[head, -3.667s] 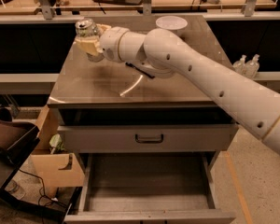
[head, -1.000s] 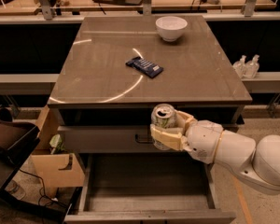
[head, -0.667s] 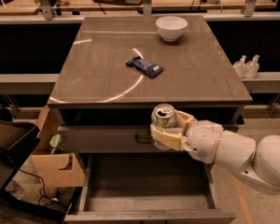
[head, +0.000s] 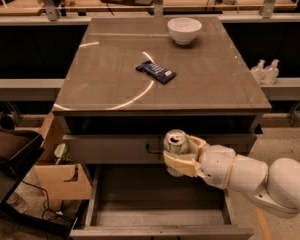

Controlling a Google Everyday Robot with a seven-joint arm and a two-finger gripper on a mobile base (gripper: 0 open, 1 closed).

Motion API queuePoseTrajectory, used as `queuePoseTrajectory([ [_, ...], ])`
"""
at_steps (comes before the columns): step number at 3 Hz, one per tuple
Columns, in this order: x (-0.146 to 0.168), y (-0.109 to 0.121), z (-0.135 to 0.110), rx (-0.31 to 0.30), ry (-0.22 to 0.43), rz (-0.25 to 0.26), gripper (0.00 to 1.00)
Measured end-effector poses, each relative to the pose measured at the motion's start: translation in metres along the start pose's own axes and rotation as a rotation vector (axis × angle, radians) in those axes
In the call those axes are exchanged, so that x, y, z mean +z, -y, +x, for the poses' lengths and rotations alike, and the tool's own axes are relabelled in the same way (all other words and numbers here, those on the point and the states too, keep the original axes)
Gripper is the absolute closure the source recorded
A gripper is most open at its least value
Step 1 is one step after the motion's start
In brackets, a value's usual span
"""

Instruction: Place 7up can into middle drawer

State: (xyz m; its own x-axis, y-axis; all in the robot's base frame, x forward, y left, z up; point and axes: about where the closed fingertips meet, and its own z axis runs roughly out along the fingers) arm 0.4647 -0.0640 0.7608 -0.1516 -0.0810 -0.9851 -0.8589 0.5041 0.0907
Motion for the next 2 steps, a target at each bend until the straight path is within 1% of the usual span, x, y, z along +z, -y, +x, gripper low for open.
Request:
queuePoseTrajectory([
  [1,-0.011,-0.009,0.057,0.046,-0.026,-0.047,1.0],
  [2,-0.012,-0.015,0.106,0.069,-0.013,-0.1,1.0],
])
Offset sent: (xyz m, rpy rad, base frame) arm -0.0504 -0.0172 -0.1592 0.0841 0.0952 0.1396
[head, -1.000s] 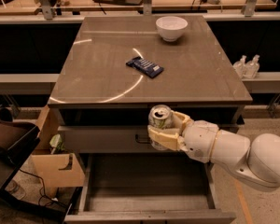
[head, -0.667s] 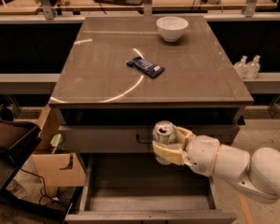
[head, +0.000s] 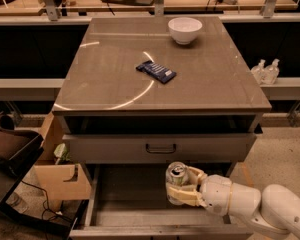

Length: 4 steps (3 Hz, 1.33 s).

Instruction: Place 7up can into middle drawer

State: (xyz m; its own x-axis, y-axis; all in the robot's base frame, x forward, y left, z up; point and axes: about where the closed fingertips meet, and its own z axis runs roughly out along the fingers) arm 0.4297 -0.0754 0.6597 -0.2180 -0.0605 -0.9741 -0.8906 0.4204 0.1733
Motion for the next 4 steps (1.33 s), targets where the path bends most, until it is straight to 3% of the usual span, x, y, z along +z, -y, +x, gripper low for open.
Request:
queuePoseTrajectory([
  [2,0.026,0.028,0.095,0.067,0.033,-0.057,1.0],
  [4,0.05,0.051,0.13,0.037,0.002,-0.085,1.0],
])
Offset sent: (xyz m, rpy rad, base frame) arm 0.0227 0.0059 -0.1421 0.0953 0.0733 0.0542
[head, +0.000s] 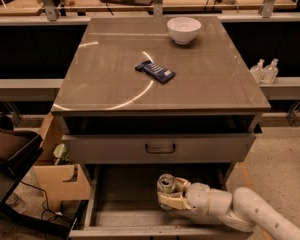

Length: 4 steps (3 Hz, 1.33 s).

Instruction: Place 7up can into middle drawer

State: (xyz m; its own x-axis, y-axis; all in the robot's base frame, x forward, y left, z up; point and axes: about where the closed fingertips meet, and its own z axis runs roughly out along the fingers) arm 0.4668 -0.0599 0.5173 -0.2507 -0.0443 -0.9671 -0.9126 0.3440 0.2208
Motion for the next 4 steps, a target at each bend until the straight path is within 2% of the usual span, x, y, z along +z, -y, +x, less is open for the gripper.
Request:
queuePoseTrajectory([
  [2,0.041,0.026,0.017,-0.054,-0.043,-0.095,1.0],
  [3,0.075,0.026,0.028,-0.077,-0.044,-0.189,1.0],
  [4,0.093,0.021,0.033,-0.104,-0.05,-0.243,1.0],
])
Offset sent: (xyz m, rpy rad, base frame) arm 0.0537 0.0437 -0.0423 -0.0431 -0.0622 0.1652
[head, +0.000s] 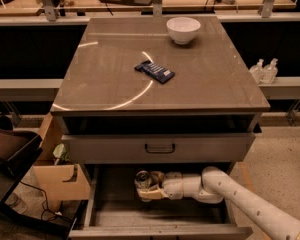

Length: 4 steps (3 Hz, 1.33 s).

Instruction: Place 7up can into middle drawer

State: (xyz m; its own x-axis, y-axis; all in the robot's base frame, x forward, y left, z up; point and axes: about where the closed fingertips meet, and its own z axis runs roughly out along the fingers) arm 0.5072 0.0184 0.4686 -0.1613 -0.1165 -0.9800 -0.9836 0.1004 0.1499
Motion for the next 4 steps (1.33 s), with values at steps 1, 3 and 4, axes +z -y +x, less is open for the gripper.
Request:
queuePoseTrajectory([
  [1,0.015,-0.004,0.006,-0.021,-0.029,-0.045,1.0],
  [3,0.037,-0.012,0.021,-0.043,-0.109,-0.098,1.0],
  [4,0.052,-0.018,0.072,-0.013,-0.161,-0.183,1.0],
])
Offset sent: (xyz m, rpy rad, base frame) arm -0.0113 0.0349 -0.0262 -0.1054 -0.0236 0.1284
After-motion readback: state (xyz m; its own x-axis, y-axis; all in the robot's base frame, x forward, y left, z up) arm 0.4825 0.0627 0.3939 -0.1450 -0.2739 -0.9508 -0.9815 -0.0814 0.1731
